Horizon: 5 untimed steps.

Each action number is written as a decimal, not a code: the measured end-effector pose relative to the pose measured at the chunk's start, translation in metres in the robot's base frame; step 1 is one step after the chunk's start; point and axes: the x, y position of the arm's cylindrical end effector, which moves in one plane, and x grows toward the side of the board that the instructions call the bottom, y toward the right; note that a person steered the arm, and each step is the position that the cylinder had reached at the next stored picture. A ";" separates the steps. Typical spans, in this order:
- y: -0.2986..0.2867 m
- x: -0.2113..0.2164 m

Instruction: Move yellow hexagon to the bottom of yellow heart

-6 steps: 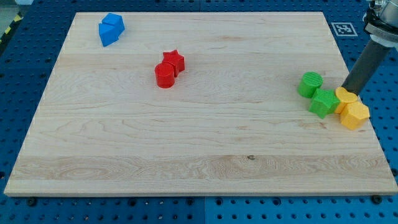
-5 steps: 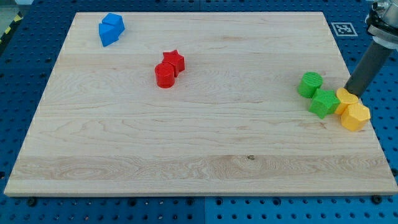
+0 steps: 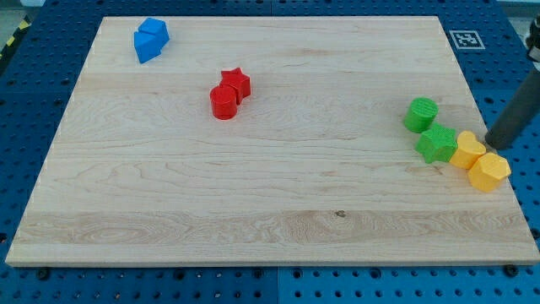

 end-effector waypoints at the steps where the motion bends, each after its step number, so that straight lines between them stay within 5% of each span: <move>1: -0.027 0.018; 5: 0.008 0.071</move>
